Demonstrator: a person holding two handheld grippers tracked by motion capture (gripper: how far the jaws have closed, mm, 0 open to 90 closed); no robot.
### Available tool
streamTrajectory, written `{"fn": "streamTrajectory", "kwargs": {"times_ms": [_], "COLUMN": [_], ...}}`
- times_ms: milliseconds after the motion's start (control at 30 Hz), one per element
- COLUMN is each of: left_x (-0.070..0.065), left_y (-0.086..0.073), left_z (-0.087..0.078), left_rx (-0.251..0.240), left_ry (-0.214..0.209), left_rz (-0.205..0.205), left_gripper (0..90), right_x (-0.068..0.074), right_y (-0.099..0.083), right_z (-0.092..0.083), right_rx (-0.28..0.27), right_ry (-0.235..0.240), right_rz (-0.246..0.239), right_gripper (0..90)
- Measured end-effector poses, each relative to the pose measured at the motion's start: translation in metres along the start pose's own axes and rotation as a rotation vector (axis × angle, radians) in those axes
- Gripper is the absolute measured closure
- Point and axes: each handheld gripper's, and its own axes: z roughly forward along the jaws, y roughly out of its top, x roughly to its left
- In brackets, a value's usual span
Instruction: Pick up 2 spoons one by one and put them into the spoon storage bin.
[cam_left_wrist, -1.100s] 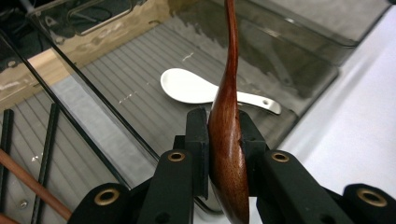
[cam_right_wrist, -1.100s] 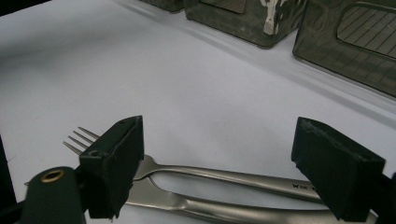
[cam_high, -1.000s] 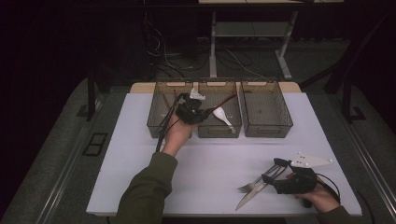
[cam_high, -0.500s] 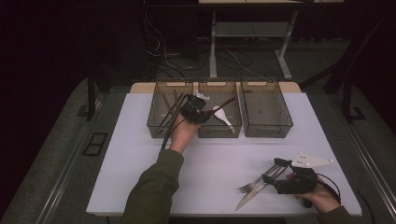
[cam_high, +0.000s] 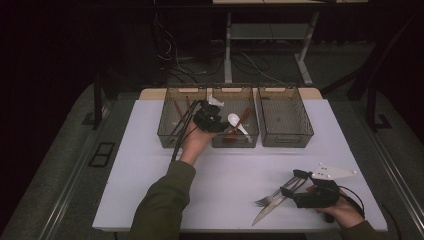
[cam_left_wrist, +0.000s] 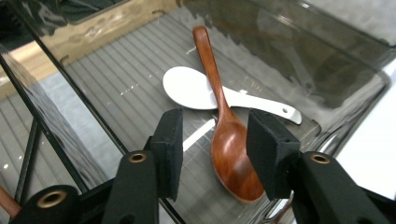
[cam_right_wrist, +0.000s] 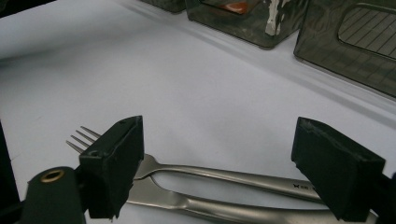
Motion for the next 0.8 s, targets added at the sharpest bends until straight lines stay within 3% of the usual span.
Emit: {"fn": "streamTrajectory", "kwargs": {"times_ms": [200, 333, 433, 800], "left_x": [-0.002, -0.003, -0.003, -0.008], "left_y": [0.002, 0.001, 0.0, -0.009], "left_z": [-0.008, -0.014, -0.018, -0.035], "left_rx": [-0.054, -0.064, -0.083, -0.113], "left_ry": [-0.031, -0.051, -0.08, -0.117], "left_rz": [0.021, 0.029, 0.011, 0.04], "left_gripper": [48.8, 45.5, 42.8, 36.4], "right_x": [0.0, -0.001, -0.002, -0.002], "right_y": [0.0, 0.0, 0.0, 0.0], "right_z": [0.0, 0.0, 0.0, 0.001], "right_rx": [0.002, 0.004, 0.0, 0.028], "right_ry": [-0.002, -0.014, -0.021, -0.025], "right_rz": [0.005, 0.011, 0.03, 0.028], "right_gripper": [16.7, 16.7, 14.7, 14.7]}}
